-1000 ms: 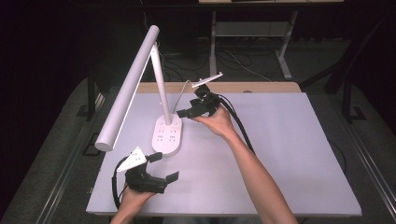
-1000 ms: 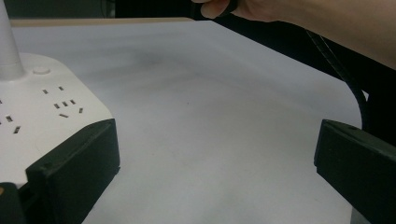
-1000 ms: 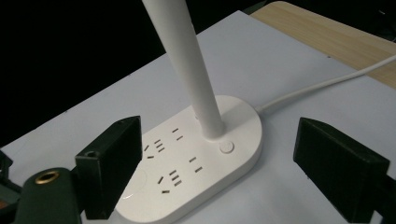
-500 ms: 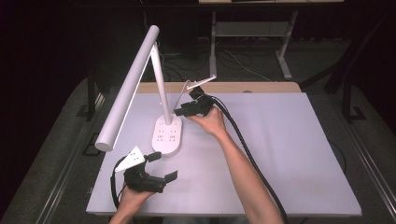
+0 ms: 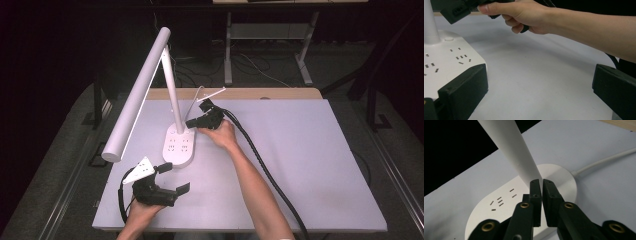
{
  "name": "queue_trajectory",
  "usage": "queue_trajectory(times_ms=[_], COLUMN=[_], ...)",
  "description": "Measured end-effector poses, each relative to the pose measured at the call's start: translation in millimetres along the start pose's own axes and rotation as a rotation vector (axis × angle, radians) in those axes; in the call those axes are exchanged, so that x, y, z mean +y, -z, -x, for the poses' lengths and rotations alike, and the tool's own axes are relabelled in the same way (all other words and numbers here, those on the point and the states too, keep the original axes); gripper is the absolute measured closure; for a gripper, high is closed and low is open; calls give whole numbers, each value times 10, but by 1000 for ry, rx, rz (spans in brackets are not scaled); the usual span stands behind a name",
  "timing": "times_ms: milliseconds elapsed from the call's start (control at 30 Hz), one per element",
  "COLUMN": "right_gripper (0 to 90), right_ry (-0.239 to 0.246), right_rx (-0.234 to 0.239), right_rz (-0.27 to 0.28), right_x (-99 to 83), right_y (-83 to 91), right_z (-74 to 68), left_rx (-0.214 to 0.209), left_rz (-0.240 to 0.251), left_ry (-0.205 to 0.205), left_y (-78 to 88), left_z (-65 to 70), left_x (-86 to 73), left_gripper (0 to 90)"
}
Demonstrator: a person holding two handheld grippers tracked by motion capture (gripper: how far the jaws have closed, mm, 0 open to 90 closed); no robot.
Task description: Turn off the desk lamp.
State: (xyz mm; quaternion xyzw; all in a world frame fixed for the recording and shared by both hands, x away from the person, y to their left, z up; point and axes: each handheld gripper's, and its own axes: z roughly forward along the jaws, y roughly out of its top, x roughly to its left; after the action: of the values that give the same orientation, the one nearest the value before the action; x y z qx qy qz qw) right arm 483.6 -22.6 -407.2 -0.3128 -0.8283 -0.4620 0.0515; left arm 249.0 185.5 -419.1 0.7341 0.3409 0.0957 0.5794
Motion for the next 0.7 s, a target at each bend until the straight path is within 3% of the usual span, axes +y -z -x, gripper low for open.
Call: queue_trajectory(times_ms=[367, 700], right_gripper=[900, 900], right_ry=[-10, -39], right_rx=[-5, -30], right_rz=[-34, -32], right_x=[-87, -117], right_y=[-175, -244], right_z=[43, 72], left_rx=[0, -2], left_rz=[1, -5], left_ry=[3, -1], left_y=[0, 0], left_z=[-1, -6], left_x=[-1, -2], left_gripper=[0, 0])
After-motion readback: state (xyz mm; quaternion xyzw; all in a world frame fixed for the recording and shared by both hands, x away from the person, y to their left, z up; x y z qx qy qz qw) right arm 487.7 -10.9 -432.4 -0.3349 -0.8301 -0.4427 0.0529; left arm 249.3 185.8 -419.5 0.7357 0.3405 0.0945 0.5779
